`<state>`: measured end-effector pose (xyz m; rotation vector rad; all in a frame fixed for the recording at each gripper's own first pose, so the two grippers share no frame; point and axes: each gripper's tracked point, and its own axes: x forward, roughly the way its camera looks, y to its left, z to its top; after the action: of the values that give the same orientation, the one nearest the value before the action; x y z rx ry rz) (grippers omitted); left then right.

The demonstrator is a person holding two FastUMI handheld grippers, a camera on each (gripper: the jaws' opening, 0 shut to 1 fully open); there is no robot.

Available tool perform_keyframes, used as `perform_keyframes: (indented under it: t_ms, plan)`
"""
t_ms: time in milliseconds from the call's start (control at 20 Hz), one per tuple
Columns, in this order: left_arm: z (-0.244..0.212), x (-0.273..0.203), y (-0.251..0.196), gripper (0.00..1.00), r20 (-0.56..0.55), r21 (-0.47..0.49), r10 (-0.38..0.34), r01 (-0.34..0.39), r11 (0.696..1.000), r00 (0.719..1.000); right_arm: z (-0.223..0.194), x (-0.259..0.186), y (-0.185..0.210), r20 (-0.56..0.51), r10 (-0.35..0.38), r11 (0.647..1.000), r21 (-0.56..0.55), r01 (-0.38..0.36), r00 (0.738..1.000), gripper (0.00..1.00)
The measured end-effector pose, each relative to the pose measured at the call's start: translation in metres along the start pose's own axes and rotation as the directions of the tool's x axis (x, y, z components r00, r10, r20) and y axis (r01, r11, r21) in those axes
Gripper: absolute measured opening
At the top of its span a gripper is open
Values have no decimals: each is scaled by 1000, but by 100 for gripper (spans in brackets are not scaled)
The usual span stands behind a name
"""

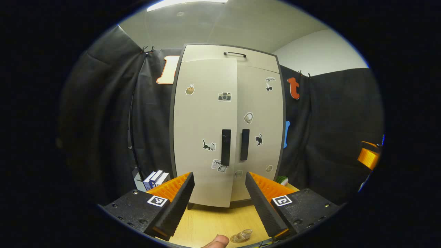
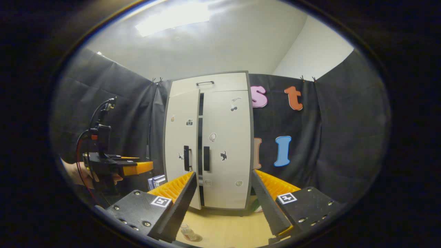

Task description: Grasp the bottle in the cabinet with the left hand and place it on the coaster, then close the right door with the right hand and the left door with the left hand.

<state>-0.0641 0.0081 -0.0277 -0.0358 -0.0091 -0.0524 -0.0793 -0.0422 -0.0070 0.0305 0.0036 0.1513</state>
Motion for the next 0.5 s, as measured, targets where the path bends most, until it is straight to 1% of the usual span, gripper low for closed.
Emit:
perform_keyframes:
  t_ms: [100, 200, 300, 350, 450, 500]
  plan:
    - [-1, -4, 4, 95, -10, 2, -7, 7, 1000, 1000, -3, 5, 11, 2, 3, 1000, 9, -3, 1000, 96]
    - [3, -5, 9, 95, 6, 15, -5, 5, 1000, 1000, -9, 12, 19, -1, 6, 1000, 4, -6, 1000, 96]
    - [0, -6, 18, 94, -3, 32, 9, -9, 999, 1000, -21, 20, 20, -46, -19, 1000, -6, 18, 999, 95]
    - [-3, -7, 19, 93, -11, 31, 8, -7, 999, 1000, -23, 20, 18, -55, -36, 999, -13, 35, 998, 96]
    - [-3, -7, 18, 95, -5, 17, -10, 10, 1000, 1000, -25, 27, 18, -66, -53, 999, -15, 52, 996, 96]
    - [-4, -8, 19, 95, -5, 17, -7, 7, 1000, 1000, -26, 30, 20, -68, -57, 998, -9, 57, 996, 96]
